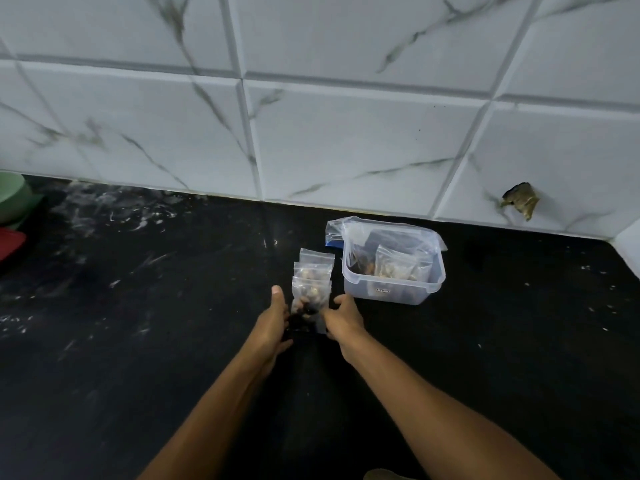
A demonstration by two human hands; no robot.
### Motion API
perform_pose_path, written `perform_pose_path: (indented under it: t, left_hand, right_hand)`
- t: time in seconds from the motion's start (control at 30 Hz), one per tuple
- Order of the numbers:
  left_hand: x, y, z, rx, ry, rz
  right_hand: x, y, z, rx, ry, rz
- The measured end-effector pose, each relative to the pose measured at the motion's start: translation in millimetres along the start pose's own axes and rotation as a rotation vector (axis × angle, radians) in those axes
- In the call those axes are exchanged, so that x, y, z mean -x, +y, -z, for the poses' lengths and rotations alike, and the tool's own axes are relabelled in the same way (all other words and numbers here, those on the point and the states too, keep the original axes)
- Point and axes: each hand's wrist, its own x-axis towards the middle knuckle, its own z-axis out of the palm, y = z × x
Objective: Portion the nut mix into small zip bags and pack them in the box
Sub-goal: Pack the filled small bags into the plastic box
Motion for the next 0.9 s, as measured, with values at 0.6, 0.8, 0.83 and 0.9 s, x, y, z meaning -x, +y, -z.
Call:
perform_pose_path:
  t: [0.6, 0.8, 0.83, 0.9]
  left_hand:
    - [15, -10, -3, -0.121, -0.067, -0.111]
    - [37, 27, -21, -0.188, -0.140, -0.396]
    - [41, 37, -28, -0.203, -0.147, -0.438]
    - [47, 58, -46, -0.244, -0.173, -0.521]
  right_hand:
    - [17, -21, 16, 0.039, -0.246, 0.143]
    - [46, -72, 65, 0.029, -0.254, 0.320]
    - [47, -83, 76, 0.009, -0.227, 0.350]
    - [47, -103, 99, -0.025, -0.192, 0.395]
